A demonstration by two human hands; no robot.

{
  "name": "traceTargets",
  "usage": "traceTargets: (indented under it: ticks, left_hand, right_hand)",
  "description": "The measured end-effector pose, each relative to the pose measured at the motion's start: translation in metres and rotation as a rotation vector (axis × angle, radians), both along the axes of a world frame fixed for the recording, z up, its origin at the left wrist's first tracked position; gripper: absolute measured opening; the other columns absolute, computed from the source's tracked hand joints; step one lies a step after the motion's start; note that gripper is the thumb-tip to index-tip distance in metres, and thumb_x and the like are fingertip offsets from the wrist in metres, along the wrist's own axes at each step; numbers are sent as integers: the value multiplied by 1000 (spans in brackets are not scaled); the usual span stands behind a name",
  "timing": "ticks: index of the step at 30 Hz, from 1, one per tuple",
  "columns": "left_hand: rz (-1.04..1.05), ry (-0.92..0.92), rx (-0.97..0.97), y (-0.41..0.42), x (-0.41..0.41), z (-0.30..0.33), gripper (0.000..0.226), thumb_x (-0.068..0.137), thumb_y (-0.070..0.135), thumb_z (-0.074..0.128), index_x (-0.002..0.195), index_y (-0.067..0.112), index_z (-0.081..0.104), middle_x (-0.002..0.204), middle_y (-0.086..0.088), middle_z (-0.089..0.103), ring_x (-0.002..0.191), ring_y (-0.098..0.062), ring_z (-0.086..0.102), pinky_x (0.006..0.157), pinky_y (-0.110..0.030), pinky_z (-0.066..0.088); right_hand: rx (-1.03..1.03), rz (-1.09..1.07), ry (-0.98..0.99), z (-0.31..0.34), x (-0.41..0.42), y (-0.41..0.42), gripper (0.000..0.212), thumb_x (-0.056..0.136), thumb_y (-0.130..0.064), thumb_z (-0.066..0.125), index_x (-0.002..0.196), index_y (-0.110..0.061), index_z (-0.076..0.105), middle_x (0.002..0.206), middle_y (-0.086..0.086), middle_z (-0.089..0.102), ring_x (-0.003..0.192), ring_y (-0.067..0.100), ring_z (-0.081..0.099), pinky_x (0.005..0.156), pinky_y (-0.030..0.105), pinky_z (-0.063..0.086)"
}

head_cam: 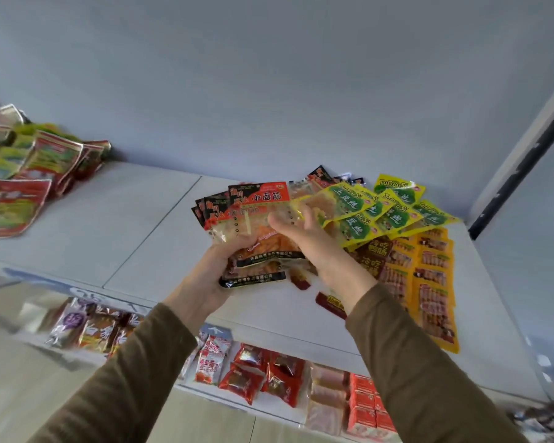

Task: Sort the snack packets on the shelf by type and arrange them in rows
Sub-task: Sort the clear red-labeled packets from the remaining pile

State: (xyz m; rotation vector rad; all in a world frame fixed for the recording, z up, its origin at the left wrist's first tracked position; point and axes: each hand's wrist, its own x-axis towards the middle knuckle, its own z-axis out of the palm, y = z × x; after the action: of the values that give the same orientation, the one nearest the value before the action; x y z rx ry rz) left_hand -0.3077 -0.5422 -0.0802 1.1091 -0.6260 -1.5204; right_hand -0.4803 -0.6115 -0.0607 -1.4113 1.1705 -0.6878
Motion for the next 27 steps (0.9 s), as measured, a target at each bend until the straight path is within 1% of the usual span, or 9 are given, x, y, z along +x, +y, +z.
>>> traceTargets:
  ticks: [3,7,11,14,17,21,22,25,27]
  left_hand:
    - [25,-43,-41,2,31,3,59,76,26,79,130,9,62,113,-13,77,95,-29,77,69,-34,62]
    - [41,-108,-41,4,90,3,55,82,26,79,132,12,61,120,-13,75,106,-31,74,82,-39,61]
    - [41,-140,21,5,163,5,36,86,28,76,119,14,68,113,-12,77,100,-30,76,83,-38,60]
    - [20,-166,36,-1,221,11,43,89,38,75,122,12,69,115,-15,76,105,-35,74,91,-43,60]
    - [9,-134,30,-11,272,20,37,89,33,71,116,9,71,110,-17,77,94,-34,76,82,-41,63]
    - [-52,-150,45,-29,325,25,31,88,24,64,114,7,68,113,-19,74,93,-33,72,82,-38,59]
    - [-71,-231,52,-35,335,25,29,91,23,62,115,8,68,113,-17,74,93,-30,73,81,-38,60]
    - [-82,-547,79,-57,357,24,31,97,30,65,125,17,60,116,-10,72,108,-29,68,105,-48,49]
    - [-56,-590,81,-75,370,24,38,99,32,63,134,31,48,114,1,69,102,-18,63,96,-37,43]
  right_hand:
    - [139,62,-100,-5,40,3,128,54,-79,79,160,-44,16,166,-4,27,149,26,29,119,56,31]
    - [225,78,-182,-14,102,1,83,61,-61,90,133,-50,50,138,-5,62,127,21,57,107,51,49]
    - [267,48,-231,-20,178,0,72,72,-47,89,133,-25,58,120,4,74,112,25,70,96,48,58]
    - [266,23,-263,-21,236,3,58,77,-43,86,126,-21,64,109,6,78,104,26,73,85,43,62]
    - [266,-35,-327,-24,280,2,49,79,-41,84,120,-20,68,105,4,79,103,26,73,89,45,61]
    - [231,-142,-408,-26,321,-11,60,80,-38,84,129,-15,61,113,6,77,103,24,73,85,44,62]
    - [208,-166,-410,-27,331,-16,65,79,-38,85,133,-16,55,117,6,75,105,23,72,87,45,61]
    - [111,-202,-393,-31,360,-37,74,76,-37,89,133,-24,44,122,0,68,111,17,67,95,41,53]
    - [72,-168,-373,-34,378,-54,78,73,-44,88,132,-27,40,124,-4,66,115,14,63,99,41,49]
